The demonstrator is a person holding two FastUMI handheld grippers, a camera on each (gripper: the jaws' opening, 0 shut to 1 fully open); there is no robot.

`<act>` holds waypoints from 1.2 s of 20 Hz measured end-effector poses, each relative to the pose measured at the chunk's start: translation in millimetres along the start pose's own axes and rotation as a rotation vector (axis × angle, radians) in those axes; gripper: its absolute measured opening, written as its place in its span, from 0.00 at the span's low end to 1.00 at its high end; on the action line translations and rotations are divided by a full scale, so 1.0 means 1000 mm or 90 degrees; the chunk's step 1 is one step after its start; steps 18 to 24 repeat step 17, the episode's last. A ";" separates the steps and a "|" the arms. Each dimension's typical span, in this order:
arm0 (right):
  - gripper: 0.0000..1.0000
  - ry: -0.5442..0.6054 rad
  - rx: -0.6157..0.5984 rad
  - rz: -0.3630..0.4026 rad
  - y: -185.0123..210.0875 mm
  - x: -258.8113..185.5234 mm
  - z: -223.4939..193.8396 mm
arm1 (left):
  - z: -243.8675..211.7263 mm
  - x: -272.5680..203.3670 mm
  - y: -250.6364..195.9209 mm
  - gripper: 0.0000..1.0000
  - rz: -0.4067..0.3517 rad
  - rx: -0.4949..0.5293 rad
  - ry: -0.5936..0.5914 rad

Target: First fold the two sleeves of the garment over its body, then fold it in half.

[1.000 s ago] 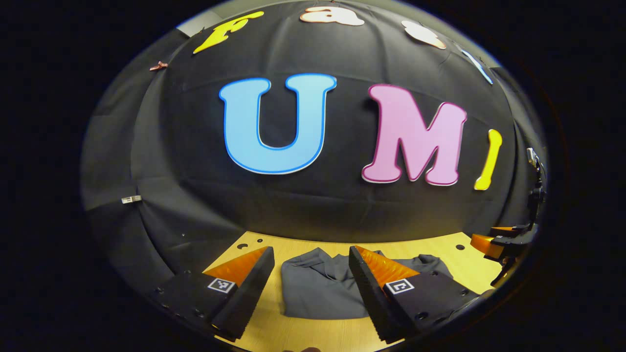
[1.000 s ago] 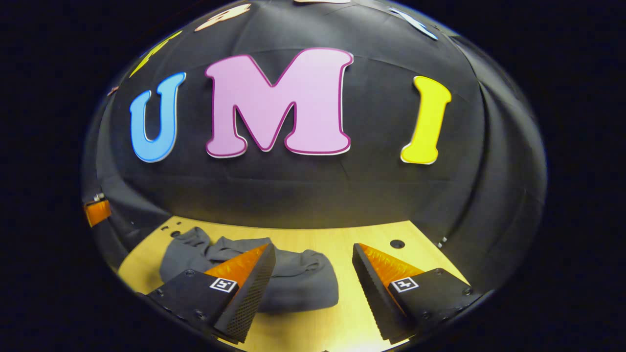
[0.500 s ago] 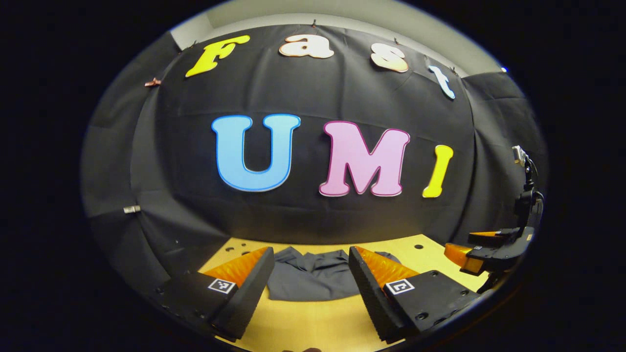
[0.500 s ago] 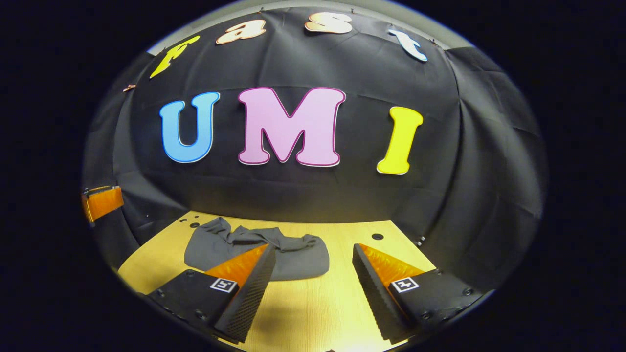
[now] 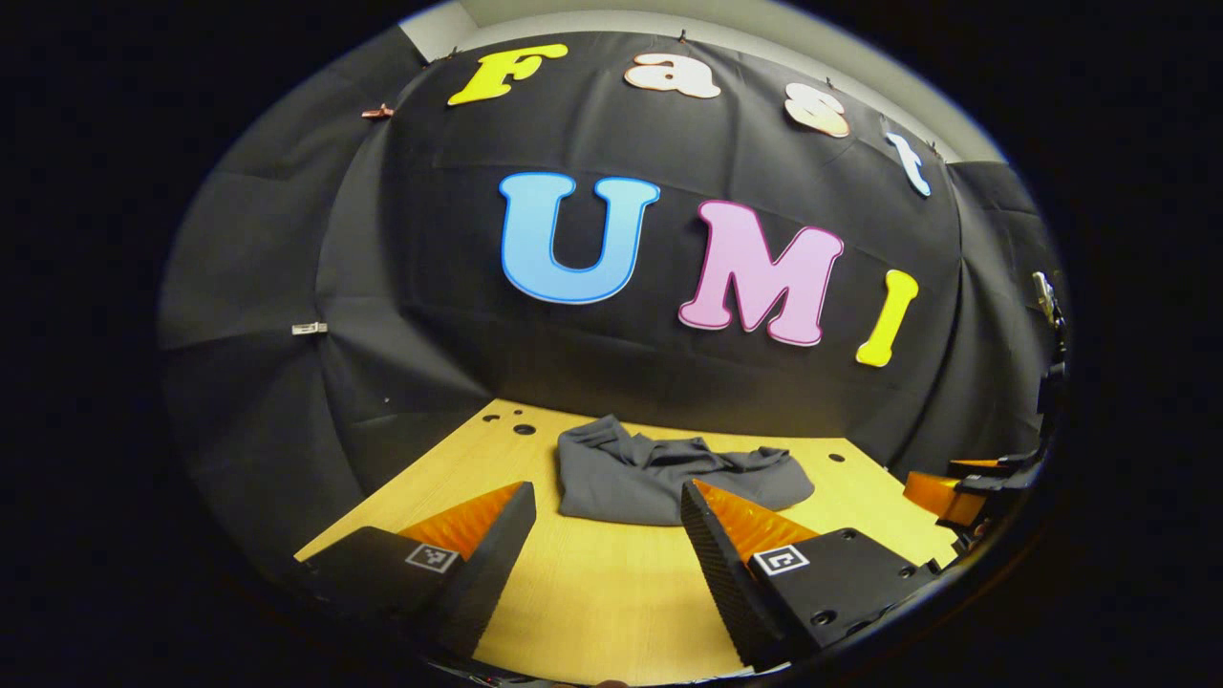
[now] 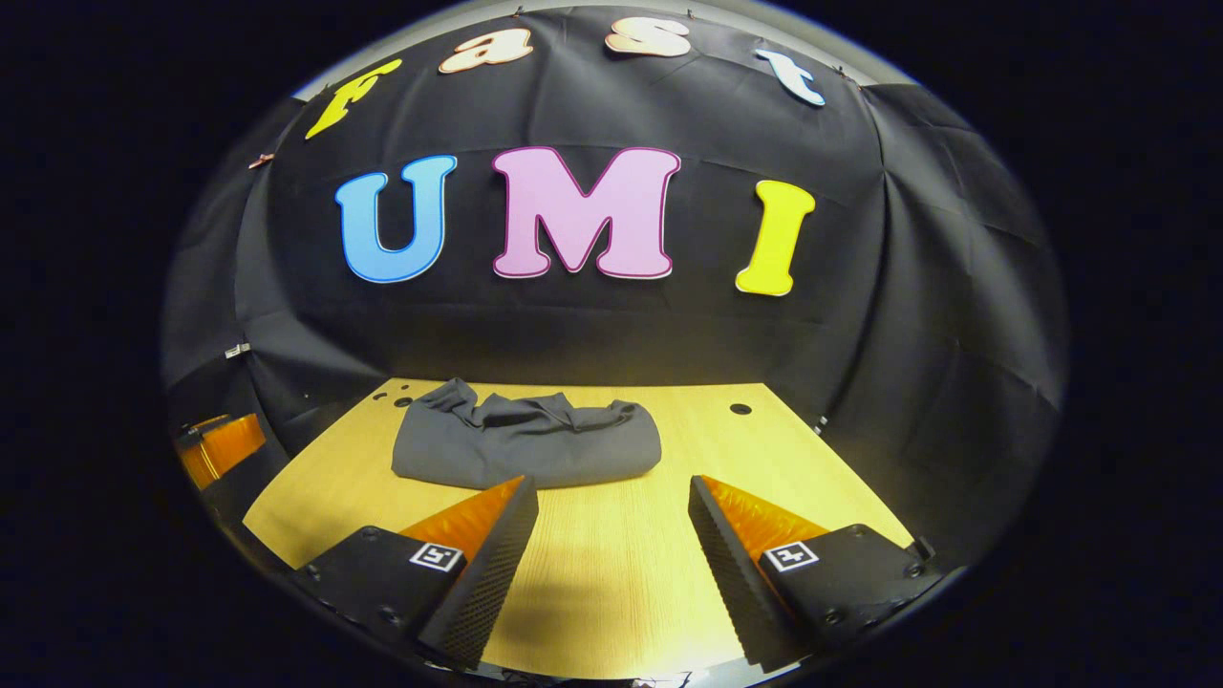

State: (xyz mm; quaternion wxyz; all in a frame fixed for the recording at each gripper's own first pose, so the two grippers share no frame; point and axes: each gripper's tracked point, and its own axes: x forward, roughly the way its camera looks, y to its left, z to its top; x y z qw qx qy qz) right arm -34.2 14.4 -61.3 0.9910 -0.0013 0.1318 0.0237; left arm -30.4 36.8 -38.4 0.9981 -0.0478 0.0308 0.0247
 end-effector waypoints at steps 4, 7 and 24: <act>0.98 0.003 0.014 -0.003 0.010 -0.014 -0.008 | -0.019 -0.003 0.007 0.96 -0.016 0.014 0.020; 0.98 0.016 0.023 0.010 0.025 -0.022 -0.022 | -0.021 -0.003 0.005 0.96 -0.030 0.019 0.030; 0.98 0.041 0.031 0.017 0.048 -0.021 -0.032 | -0.028 0.002 0.019 0.92 -0.028 0.096 0.030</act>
